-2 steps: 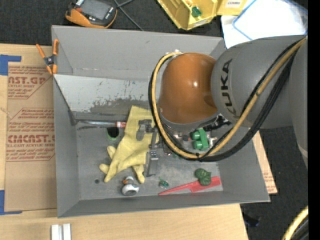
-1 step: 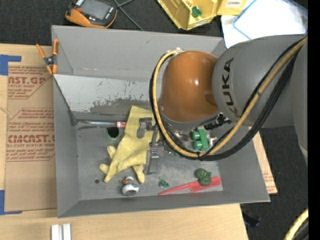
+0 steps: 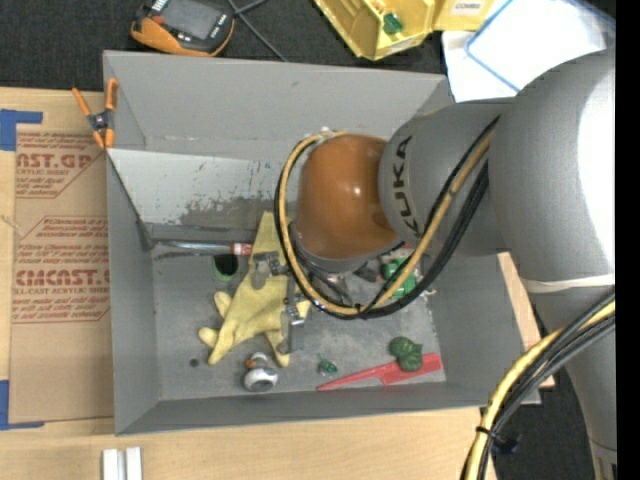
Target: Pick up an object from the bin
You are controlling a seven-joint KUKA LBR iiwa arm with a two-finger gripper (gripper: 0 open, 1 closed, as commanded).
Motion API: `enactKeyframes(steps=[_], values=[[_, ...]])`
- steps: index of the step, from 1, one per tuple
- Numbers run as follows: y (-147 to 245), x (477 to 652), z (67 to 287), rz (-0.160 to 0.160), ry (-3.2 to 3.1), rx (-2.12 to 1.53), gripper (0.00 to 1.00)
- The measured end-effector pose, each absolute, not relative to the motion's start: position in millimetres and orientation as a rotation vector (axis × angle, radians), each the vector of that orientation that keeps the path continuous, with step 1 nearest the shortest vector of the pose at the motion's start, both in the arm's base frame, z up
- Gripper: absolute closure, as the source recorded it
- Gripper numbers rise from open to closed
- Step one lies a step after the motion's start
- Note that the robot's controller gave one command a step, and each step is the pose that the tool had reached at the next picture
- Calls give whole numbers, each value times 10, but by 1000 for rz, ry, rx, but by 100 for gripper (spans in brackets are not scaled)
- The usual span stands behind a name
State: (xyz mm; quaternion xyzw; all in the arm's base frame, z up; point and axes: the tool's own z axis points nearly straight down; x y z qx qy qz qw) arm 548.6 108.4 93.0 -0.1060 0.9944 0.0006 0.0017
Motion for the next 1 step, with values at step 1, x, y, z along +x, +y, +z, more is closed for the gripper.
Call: enactKeyframes(steps=[1], values=[[1182,5484,702,5,3124,-271,0]])
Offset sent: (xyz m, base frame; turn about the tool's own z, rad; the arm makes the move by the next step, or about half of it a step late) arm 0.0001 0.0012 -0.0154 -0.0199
